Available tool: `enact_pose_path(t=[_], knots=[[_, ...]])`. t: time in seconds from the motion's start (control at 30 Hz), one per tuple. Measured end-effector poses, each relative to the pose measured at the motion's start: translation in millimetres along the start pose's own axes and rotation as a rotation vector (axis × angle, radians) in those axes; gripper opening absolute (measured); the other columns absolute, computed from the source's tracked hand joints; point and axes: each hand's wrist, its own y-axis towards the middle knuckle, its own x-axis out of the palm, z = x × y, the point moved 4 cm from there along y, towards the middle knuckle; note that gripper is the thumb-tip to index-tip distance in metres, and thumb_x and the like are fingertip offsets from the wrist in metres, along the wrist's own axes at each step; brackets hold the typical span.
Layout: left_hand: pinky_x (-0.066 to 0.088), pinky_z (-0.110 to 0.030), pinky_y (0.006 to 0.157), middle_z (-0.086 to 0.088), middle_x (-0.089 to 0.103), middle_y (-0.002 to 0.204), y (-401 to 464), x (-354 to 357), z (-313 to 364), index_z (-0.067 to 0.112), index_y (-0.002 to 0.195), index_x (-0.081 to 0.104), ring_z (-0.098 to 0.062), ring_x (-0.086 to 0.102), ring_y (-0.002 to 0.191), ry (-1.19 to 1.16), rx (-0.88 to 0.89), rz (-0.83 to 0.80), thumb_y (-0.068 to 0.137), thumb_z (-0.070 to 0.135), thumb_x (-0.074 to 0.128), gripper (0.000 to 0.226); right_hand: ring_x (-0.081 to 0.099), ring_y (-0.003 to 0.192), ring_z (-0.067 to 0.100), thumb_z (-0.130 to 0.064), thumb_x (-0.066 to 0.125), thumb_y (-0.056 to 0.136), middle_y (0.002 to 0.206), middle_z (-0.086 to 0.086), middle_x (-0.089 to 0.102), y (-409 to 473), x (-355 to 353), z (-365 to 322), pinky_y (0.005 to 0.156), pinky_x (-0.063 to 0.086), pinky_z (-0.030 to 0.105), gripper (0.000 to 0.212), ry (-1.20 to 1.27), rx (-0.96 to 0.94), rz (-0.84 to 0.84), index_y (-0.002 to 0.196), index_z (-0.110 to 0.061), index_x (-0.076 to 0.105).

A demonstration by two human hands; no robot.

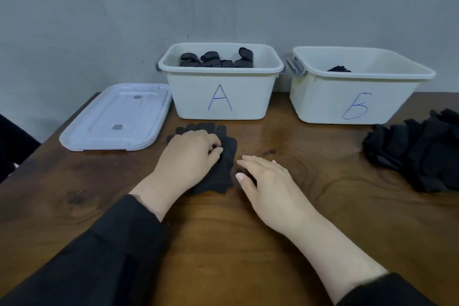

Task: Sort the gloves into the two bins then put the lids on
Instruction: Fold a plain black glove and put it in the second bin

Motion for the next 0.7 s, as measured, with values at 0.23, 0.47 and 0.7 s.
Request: enact_pose_path(t=[0.23,0.47,0.7], knots=[[0.050,-0.040,0.088,0.008,0.067,0.099,-4.1,-7.8,67.9,0.026,0.117,0.067,-0.015,0.061,0.093,-0.151,0.069,0.169,0.099,0.037,0.050,0.028,0.050,0.129,0.005,-0.034,0.046,0.106,0.138,-0.012,0.060,-25.6,-38.0,59.3,0.112,0.038,0.026,0.035,-0.017,0.053,0.099,0.135,-0.023,0.062],[0.049,-0.028,0.088,0.019,0.059,0.110,2.3,40.5,150.5,0.033,0.128,0.059,-0.003,0.056,0.099,-0.387,0.128,-0.008,0.101,0.042,0.045,0.031,0.060,0.091,0.010,-0.023,0.055,0.102,0.096,-0.011,0.067,-56.9,-83.3,119.7,0.080,0.052,0.038,0.017,-0.086,0.028,0.387,0.106,-0.019,0.072],[0.048,-0.024,0.087,0.015,0.059,0.121,11.0,65.5,191.9,0.034,0.135,0.053,-0.006,0.056,0.107,-0.405,0.144,-0.079,0.102,0.044,0.045,0.036,0.058,0.095,0.017,-0.014,0.064,0.095,0.104,-0.006,0.066,-69.8,-105.1,165.5,0.082,0.050,0.046,0.010,-0.211,0.065,0.618,0.102,-0.017,0.070]])
